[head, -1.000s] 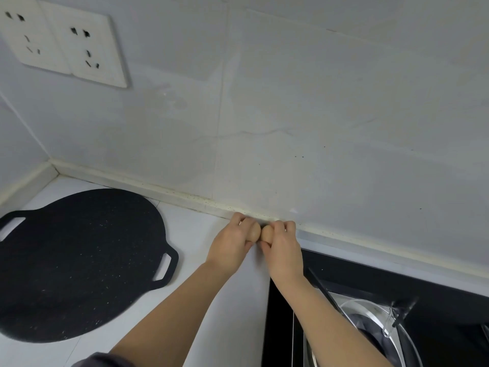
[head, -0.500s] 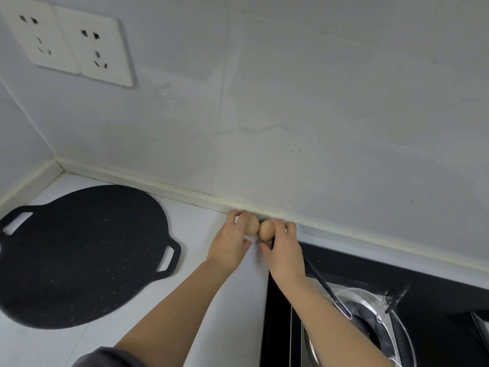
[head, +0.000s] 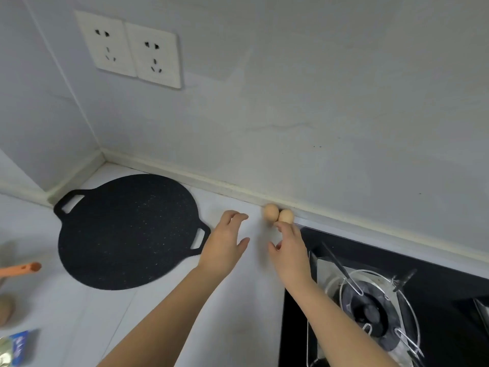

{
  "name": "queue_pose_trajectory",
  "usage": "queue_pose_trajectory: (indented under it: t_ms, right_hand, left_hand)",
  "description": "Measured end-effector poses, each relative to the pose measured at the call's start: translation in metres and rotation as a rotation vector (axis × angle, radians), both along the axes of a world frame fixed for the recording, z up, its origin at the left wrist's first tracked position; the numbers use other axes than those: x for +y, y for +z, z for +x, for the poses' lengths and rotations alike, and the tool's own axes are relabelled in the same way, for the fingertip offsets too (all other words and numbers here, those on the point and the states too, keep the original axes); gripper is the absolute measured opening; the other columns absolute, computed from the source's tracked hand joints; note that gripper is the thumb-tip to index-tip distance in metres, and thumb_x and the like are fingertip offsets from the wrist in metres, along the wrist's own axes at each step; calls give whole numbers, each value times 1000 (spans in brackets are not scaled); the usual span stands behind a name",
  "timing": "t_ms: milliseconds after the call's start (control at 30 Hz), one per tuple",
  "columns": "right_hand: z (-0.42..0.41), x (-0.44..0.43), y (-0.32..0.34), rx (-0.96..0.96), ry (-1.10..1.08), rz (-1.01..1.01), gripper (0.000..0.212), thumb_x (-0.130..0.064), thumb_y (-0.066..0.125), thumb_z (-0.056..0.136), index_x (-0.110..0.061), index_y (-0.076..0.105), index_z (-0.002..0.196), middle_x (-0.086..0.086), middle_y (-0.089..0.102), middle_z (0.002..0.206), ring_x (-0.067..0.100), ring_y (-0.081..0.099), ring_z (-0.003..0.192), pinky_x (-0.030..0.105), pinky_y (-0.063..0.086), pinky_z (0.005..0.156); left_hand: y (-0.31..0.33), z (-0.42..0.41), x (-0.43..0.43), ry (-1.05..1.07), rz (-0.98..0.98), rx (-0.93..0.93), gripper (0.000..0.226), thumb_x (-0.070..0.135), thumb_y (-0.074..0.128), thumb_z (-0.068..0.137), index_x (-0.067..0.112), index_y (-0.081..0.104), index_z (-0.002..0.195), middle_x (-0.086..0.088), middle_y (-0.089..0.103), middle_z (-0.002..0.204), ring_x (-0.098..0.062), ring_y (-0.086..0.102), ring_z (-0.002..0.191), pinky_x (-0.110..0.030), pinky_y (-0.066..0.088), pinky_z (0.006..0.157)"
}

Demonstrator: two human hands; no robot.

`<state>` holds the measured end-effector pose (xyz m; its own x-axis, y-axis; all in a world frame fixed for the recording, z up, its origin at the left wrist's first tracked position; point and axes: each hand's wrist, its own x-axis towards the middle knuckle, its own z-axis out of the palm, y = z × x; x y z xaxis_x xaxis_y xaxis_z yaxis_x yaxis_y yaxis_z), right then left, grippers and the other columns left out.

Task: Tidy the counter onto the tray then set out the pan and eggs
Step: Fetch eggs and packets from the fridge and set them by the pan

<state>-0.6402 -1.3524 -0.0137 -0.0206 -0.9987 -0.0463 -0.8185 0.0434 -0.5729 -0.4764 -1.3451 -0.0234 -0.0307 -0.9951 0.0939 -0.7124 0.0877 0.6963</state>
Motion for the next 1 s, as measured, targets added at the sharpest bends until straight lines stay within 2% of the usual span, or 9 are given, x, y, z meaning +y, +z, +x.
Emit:
queue_pose_trajectory:
  t_ms: [133,233,333,433,567,700,733,867,1000]
  right_hand:
    - [43,31,5,-45,59,13,37,-16,60,92,-21,51,127,-3,53,119,9,52,70,28,49,75]
    - [89,56,4,-70,106,22,33,-17,62,90,-21,54,122,-5,56,115,9,56,73,26,50,75]
    - [145,82,1,-117,197,50,29,-17,63,89,-20,58,117,-6,58,106,12,60,77,26,51,77]
    - [209,108,-3,-151,340,107,26,-18,63,89,-21,60,115,-8,56,101,8,58,74,20,50,70]
    - [288,135,-8,-146,486,161,25,-18,62,87,-21,61,112,-10,54,101,10,55,70,27,50,71]
    - [347,153,-12,-124,574,201,27,-21,64,88,-21,60,114,-10,56,105,9,55,71,29,51,74]
    - [357,156,-14,-115,587,204,28,-22,65,87,-22,59,114,-9,58,108,10,55,71,30,52,74]
    - [392,169,-19,-76,609,202,37,-34,66,84,-29,55,118,-10,52,117,16,61,84,32,51,73]
    - [410,172,-24,-14,611,197,37,-34,66,81,-25,55,115,-6,50,115,22,60,92,33,49,72]
  left_hand:
    - [7,50,64,120,-5,24,33,17,65,88,19,59,121,13,48,110,-2,52,83,-6,39,72]
    - [9,95,111,237,52,46,30,19,65,89,23,61,118,17,49,105,-1,52,81,-3,38,70]
    - [10,142,156,396,129,23,32,22,66,89,28,60,119,14,53,111,-2,53,80,-4,41,70]
    - [6,192,204,550,110,57,26,17,68,86,25,63,110,11,56,104,-2,55,76,-5,39,62]
    - [-3,254,254,753,84,155,21,11,68,85,20,65,103,4,58,97,-10,57,75,-28,50,68]
    - [-8,299,277,844,54,134,17,11,69,83,21,63,95,7,53,89,-4,54,71,-13,38,60]
    - [-8,306,280,871,49,139,19,11,70,82,21,61,95,7,51,90,-4,54,72,-14,37,59]
    - [-13,330,284,1006,58,219,34,15,71,81,20,53,110,9,42,110,-14,53,85,-27,41,66]
    - [-22,345,280,974,103,252,56,24,74,79,19,47,127,9,38,121,-18,54,97,-31,46,74]
